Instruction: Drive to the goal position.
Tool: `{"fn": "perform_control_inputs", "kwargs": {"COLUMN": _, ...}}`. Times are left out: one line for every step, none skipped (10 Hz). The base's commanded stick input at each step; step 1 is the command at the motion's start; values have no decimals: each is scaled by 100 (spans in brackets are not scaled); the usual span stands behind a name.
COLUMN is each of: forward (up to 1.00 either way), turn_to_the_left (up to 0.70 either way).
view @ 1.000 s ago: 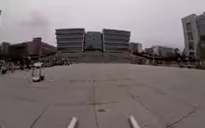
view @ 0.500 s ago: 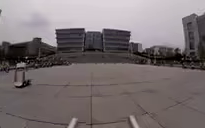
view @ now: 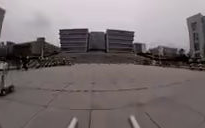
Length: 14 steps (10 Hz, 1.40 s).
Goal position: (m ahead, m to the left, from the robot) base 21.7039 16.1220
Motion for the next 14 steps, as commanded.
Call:
{"fn": "perform_control_inputs", "kwargs": {"forward": 100, "turn_to_the_left": 0}}
{"fn": "perform_control_inputs", "kwargs": {"forward": 100, "turn_to_the_left": 0}}
{"fn": "perform_control_inputs", "kwargs": {"forward": 100, "turn_to_the_left": 0}}
{"fn": "perform_control_inputs", "kwargs": {"forward": 100, "turn_to_the_left": 0}}
{"fn": "perform_control_inputs", "kwargs": {"forward": 100, "turn_to_the_left": 0}}
{"fn": "perform_control_inputs", "kwargs": {"forward": 100, "turn_to_the_left": 40}}
{"fn": "perform_control_inputs", "kwargs": {"forward": 100, "turn_to_the_left": 38}}
{"fn": "perform_control_inputs", "kwargs": {"forward": 100, "turn_to_the_left": 22}}
{"fn": "perform_control_inputs", "kwargs": {"forward": 100, "turn_to_the_left": 6}}
{"fn": "perform_control_inputs", "kwargs": {"forward": 100, "turn_to_the_left": 0}}
{"fn": "perform_control_inputs", "kwargs": {"forward": 100, "turn_to_the_left": 2}}
{"fn": "perform_control_inputs", "kwargs": {"forward": 100, "turn_to_the_left": 5}}
{"fn": "perform_control_inputs", "kwargs": {"forward": 100, "turn_to_the_left": 5}}
{"fn": "perform_control_inputs", "kwargs": {"forward": 100, "turn_to_the_left": 5}}
